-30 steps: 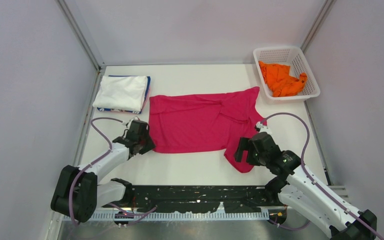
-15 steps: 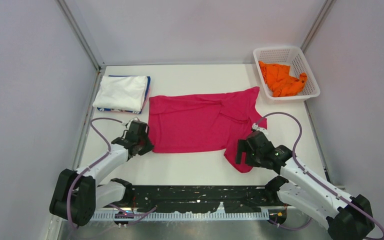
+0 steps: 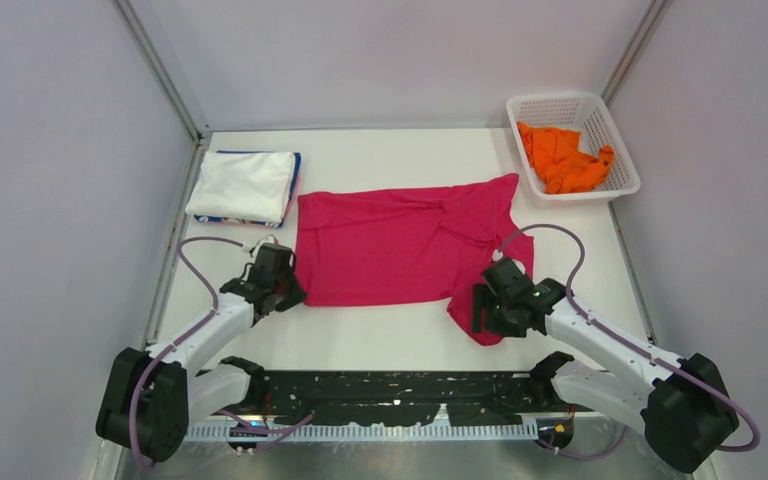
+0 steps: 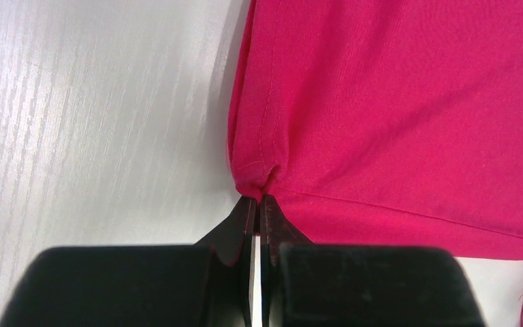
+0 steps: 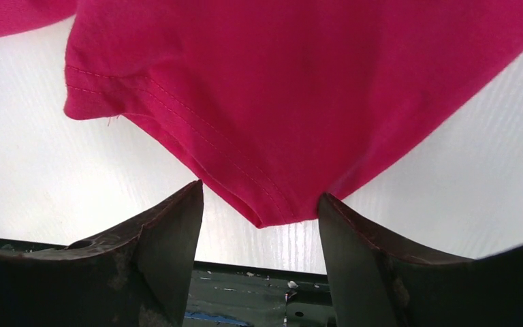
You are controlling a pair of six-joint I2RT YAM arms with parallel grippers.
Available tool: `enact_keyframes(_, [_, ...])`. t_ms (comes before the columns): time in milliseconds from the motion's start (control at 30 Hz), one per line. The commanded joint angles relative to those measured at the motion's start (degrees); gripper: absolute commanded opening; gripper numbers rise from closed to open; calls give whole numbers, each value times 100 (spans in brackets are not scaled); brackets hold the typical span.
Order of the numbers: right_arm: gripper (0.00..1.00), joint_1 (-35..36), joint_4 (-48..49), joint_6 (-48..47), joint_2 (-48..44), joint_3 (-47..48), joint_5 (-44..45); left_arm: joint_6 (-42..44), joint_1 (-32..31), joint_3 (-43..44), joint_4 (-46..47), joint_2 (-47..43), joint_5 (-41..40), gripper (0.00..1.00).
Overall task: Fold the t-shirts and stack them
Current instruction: Flatten out the tshirt
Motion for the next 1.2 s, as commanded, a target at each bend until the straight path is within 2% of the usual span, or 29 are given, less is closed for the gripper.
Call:
enact_keyframes(0, [69, 68, 291, -5, 199, -84, -351, 98, -4, -80, 35, -16, -39, 0])
enact_keyframes(333, [68, 489, -343, 308, 746, 147, 307, 49, -4, -194, 111, -37, -58, 0])
enact_keyframes(467, [62, 589, -84, 381, 1003, 122, 344, 65, -1, -152, 110, -48, -68, 0])
enact_keyframes(600, [45, 671, 86, 363, 1147, 242, 533, 77, 0, -106, 84, -21, -104, 0])
enact_keyframes(700, [24, 671, 260, 329, 1238, 260, 485, 84, -2, -52, 56, 6, -87, 0])
enact_keyframes(733, [10, 666, 301, 211, 1242, 276, 563, 82, 0, -32, 40, 6, -78, 0])
enact_keyframes(767, [8, 664, 285, 184, 1203, 320, 675, 82, -3, -4, 18, -9, -77, 0])
enact_keyframes(867, [5, 588, 111, 34, 947, 517, 1488, 99, -3, 140, -133, -74, -158, 0])
enact_keyframes(967, [5, 414, 139, -168, 770, 926, 1895, 164, 2, 436, -268, -202, -180, 0])
enact_keyframes(1167, [5, -103, 607, -683, 267, 1874, 2816, 451, 4, 1603, -689, -487, -529, 0])
